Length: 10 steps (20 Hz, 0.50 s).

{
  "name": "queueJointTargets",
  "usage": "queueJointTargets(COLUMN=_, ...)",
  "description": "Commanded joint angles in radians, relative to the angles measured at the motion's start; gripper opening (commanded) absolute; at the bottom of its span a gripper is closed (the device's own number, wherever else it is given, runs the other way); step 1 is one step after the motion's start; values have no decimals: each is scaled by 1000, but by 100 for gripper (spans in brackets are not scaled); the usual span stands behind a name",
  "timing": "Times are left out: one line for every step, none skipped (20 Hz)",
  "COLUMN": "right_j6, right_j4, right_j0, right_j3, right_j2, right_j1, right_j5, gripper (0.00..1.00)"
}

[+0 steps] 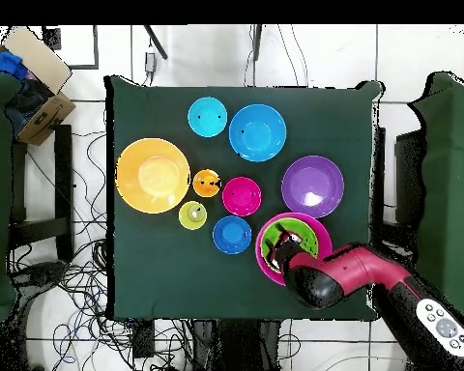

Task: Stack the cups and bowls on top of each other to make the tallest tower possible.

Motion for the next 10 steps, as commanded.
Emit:
queueJointTargets(right_j6=32, right_j4=-283, right_j0=152, right_j3=-188, right_j2=-105, right_j1=23, right_j5=-148, gripper=100)
queueJointTargets(right_j6=63, right_j4=-323, right_j0=163, right_j3=-196, right_j2=-114, right_j1=17, right_j5=-171, gripper=100)
queueJointTargets(right_j6=90, right_j4=-356, right_j0=171, right_j3=-203, right_j2=-121, right_j1=12, right_j5=-188, gripper=100)
queueJointTargets(right_j6=109, right_j4=-382, right_j0=175, right_j3=-205, right_j2=-124, right_j1=5, right_j5=-204, gripper=100)
queueJointTargets(right_j6=126, right_j4=-403, right_j0=177, right_j3=-209, right_j2=-126, right_j1=0, right_j5=-216, gripper=100)
queueJointTargets(right_j6=141, right_j4=-422, right_j0=181, right_j3=-210, right_j2=-128, right_j1=-6, right_j5=-226, gripper=100)
queueJointTargets(right_j6=151, right_j4=-440, right_j0=184, right_j3=-213, right_j2=-130, right_j1=-11, right_j5=-231, gripper=100)
queueJointTargets(right_j6=145, right_j4=-431, right_j0=191, right_j3=-213, right_j2=-137, right_j1=-17, right_j5=-240, gripper=100)
queueJointTargets(right_j6=136, right_j4=-419, right_j0=195, right_j3=-212, right_j2=-144, right_j1=-21, right_j5=-247, gripper=100)
queueJointTargets(right_j6=127, right_j4=-407, right_j0=200, right_j3=-212, right_j2=-152, right_j1=-25, right_j5=-254, gripper=100)
